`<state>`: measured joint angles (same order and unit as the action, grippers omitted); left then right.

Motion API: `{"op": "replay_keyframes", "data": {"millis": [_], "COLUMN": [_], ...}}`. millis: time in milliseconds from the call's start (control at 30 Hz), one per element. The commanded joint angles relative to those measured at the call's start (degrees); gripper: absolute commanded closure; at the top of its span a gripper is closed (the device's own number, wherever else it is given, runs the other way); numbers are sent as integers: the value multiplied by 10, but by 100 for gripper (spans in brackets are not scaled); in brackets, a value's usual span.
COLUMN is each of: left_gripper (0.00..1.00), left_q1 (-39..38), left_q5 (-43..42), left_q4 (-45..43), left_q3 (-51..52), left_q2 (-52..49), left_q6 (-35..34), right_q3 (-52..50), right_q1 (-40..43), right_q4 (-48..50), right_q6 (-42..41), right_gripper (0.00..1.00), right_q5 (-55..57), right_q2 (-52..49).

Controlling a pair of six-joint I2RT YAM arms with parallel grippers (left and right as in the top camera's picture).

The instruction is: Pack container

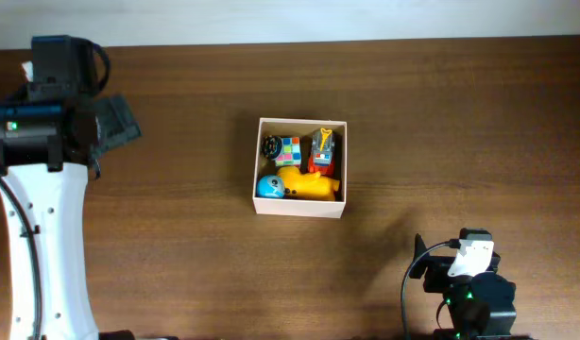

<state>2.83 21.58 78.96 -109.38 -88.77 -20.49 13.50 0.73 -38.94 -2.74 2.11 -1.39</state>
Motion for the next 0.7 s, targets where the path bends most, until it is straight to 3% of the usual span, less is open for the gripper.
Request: {"op": "replay_keyframes", "data": {"millis": [0,167,367,667], "left_gripper": [1,1,1,1], "left_q1": [3,3,3,-30], "left_q5": [28,2,-72,-103], "left_q4": [-57,-209,-395,-436], "left_q3": [26,161,391,666], "left_q2": [57,169,329,528], "left_q6": [9,15,101,103], "right_q3": [-4,-4,-4,-4], "right_q1": [5,5,5,5], "right_q4": [2,2,2,2], "right_q6": [4,4,4,4], "right_gripper": [1,1,1,1], "right_q5": [-1,-1,-1,-1], "right_q2": [7,7,7,7]}}
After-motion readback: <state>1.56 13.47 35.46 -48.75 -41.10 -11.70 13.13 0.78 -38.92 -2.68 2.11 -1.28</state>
